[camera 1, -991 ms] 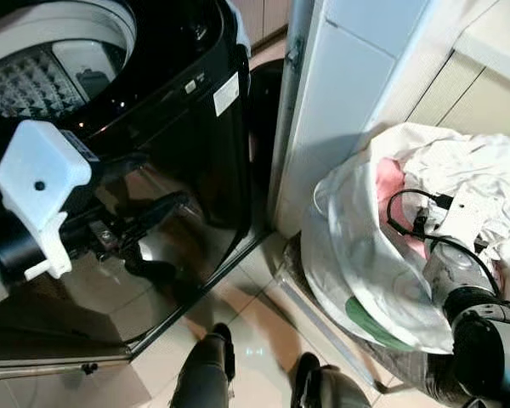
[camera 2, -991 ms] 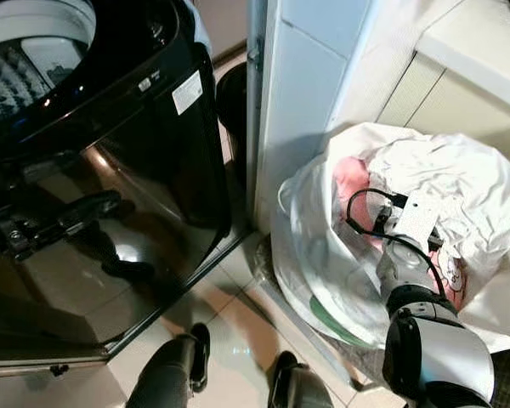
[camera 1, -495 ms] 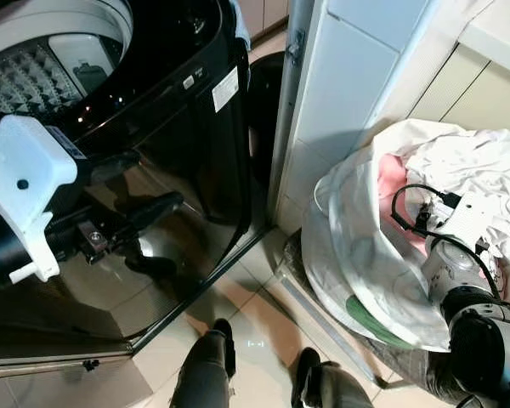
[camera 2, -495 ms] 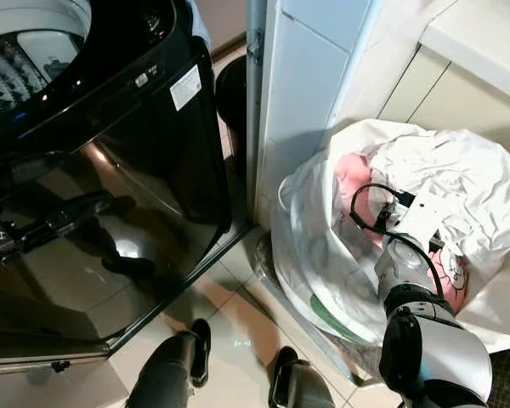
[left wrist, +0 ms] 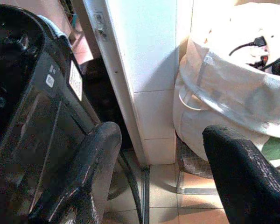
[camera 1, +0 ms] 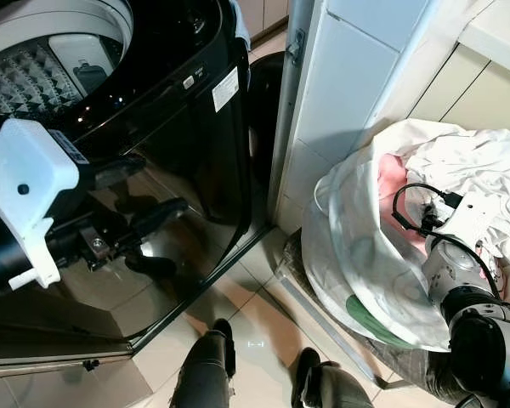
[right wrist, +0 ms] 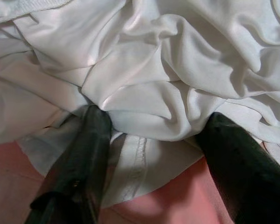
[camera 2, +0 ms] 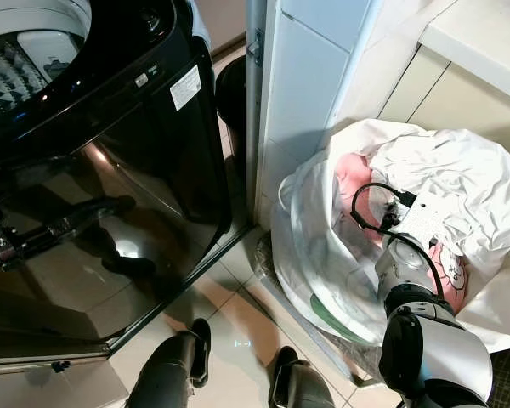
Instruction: Clothes washing
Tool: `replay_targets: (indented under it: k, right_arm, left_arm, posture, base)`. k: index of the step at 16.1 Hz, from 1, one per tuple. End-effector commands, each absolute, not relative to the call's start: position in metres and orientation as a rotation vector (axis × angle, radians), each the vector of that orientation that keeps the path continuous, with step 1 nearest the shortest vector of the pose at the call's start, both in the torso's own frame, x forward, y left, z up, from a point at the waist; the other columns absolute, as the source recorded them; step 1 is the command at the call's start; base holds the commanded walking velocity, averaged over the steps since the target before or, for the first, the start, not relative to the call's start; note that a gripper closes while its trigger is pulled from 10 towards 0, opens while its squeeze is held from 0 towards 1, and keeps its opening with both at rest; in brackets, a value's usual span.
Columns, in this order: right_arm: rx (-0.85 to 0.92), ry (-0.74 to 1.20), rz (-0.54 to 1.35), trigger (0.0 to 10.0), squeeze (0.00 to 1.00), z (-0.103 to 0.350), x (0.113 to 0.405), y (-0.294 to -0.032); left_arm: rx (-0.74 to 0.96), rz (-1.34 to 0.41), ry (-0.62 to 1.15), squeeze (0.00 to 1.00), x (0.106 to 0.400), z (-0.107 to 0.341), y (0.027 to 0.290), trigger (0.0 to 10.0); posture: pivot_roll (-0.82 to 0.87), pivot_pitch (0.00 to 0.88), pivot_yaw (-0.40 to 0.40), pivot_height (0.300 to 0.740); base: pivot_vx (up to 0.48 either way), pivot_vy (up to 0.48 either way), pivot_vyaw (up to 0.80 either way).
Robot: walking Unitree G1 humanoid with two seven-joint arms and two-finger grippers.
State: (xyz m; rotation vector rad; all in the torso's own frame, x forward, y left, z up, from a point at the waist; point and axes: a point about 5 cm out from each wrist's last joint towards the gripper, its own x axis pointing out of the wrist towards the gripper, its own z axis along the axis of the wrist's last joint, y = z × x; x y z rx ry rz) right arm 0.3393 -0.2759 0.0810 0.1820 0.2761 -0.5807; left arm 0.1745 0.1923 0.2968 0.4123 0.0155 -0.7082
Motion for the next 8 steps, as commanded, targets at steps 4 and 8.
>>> replay_targets:
  k: [4, 8]
  right_arm:
    - [0.206, 0.281, -0.593, 0.0, 0.00, 0.0773, 0.3358, -0.2788]
    - [0.210, 0.282, -0.589, 0.0, 0.00, 0.0766, 0.3351, -0.2793]
  left_arm:
    - [0.442, -0.786, 0.042, 0.00, 0.1633, 0.2934, 0.1819, 10.0]
    - [0.440, -0.793, 0.045, 0.00, 0.1623, 0.2934, 0.1805, 10.0]
  posture:
    - [0.58, 0.320, 0.023, 0.740]
    - [0.57, 0.314, 0.022, 0.740]
  base:
    - [0.000, 0.000, 0.00]
    - [0.000, 0.000, 0.00]
